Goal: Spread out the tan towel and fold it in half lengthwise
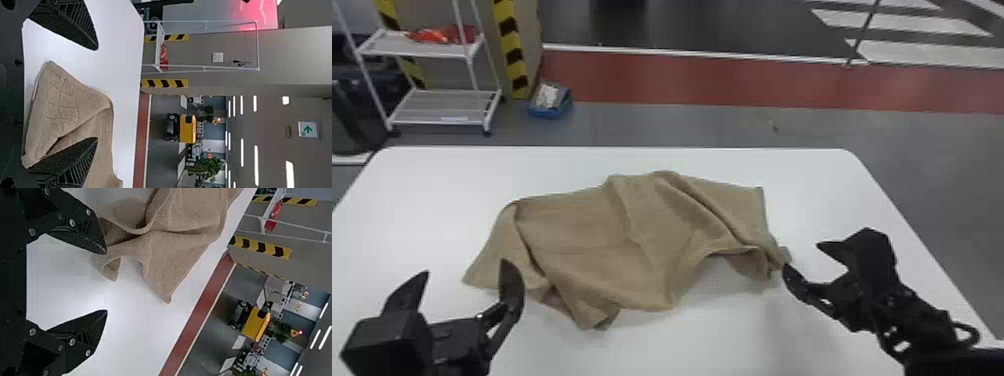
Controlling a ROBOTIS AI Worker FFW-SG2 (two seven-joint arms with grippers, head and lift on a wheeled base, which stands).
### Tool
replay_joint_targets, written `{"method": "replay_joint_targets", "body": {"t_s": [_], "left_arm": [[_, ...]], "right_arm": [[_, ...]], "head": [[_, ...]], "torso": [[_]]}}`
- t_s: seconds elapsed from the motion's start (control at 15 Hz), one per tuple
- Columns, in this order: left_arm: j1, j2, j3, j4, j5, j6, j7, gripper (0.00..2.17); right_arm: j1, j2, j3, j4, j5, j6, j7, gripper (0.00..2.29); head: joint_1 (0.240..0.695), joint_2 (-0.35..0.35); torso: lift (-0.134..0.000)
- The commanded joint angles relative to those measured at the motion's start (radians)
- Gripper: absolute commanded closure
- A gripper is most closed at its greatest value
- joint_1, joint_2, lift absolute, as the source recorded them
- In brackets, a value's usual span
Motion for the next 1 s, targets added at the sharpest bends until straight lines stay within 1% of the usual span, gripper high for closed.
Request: {"method": "replay_joint_targets", "body": {"t_s": [0.0,0.13,0.2,0.27,0.4,0.47,0.67,0.8,0.87,0.93], "left_arm": [[0.010,-0.003,0.000,-0.012,-0.003,0.000,0.000,0.05],[0.017,-0.003,0.002,-0.020,-0.003,0.000,0.000,0.05],[0.020,-0.003,0.002,-0.025,-0.003,0.000,0.000,0.05],[0.023,-0.003,0.003,-0.029,-0.003,0.000,0.000,0.05],[0.026,-0.003,0.005,-0.031,-0.003,0.000,0.000,0.05],[0.028,-0.003,0.005,-0.031,-0.003,0.000,0.000,0.05],[0.030,-0.003,0.003,-0.035,-0.003,0.000,0.000,0.05],[0.031,-0.003,0.003,-0.037,-0.003,0.000,0.000,0.05],[0.033,-0.003,0.003,-0.038,-0.003,0.000,0.000,0.05],[0.033,-0.003,0.003,-0.040,-0.003,0.000,0.000,0.05]], "right_arm": [[-0.035,0.001,0.031,0.059,0.006,0.010,-0.001,0.39],[-0.051,0.001,0.049,0.083,0.013,0.029,0.014,0.40],[-0.055,0.001,0.054,0.092,0.023,0.032,0.022,0.49],[-0.058,0.001,0.054,0.095,0.030,0.032,0.028,0.75],[-0.058,0.001,0.052,0.091,0.030,0.026,0.032,1.35],[-0.058,0.001,0.049,0.088,0.030,0.026,0.032,1.48],[-0.052,0.001,0.041,0.072,0.029,0.026,0.026,1.48],[-0.042,0.001,0.026,0.032,0.004,0.029,0.023,1.48],[-0.040,0.001,0.003,0.005,-0.007,0.035,0.019,1.48],[-0.040,0.001,-0.034,-0.021,-0.033,0.041,0.013,1.48]], "head": [[0.695,-0.096],[0.695,-0.075],[0.695,-0.075],[0.695,-0.063],[0.695,-0.055],[0.695,-0.053],[0.695,-0.056],[0.695,-0.060],[0.695,-0.062],[0.695,-0.064]], "torso": [[-0.123],[-0.123],[-0.123],[-0.123],[-0.123],[-0.123],[-0.123],[-0.123],[-0.123],[-0.123]]}}
